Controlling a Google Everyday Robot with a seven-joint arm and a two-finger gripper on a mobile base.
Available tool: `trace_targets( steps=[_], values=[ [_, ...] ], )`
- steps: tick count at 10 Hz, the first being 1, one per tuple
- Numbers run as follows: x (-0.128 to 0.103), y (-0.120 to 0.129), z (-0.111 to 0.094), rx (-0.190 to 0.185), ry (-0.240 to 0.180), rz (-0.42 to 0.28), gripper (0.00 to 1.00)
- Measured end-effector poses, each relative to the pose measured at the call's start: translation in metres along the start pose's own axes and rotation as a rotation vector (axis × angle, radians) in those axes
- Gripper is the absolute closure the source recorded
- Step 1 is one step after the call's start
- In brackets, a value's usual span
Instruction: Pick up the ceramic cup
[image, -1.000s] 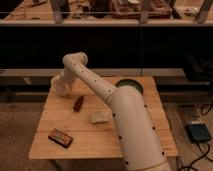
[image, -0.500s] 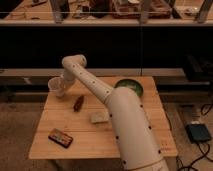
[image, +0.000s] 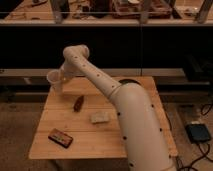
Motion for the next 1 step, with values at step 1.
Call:
trace_targets(
  steps=[1],
  values=[
    [-0.0124,-0.0012,-0.0287,0.007,-0.017,-0.035,0.89]
  ],
)
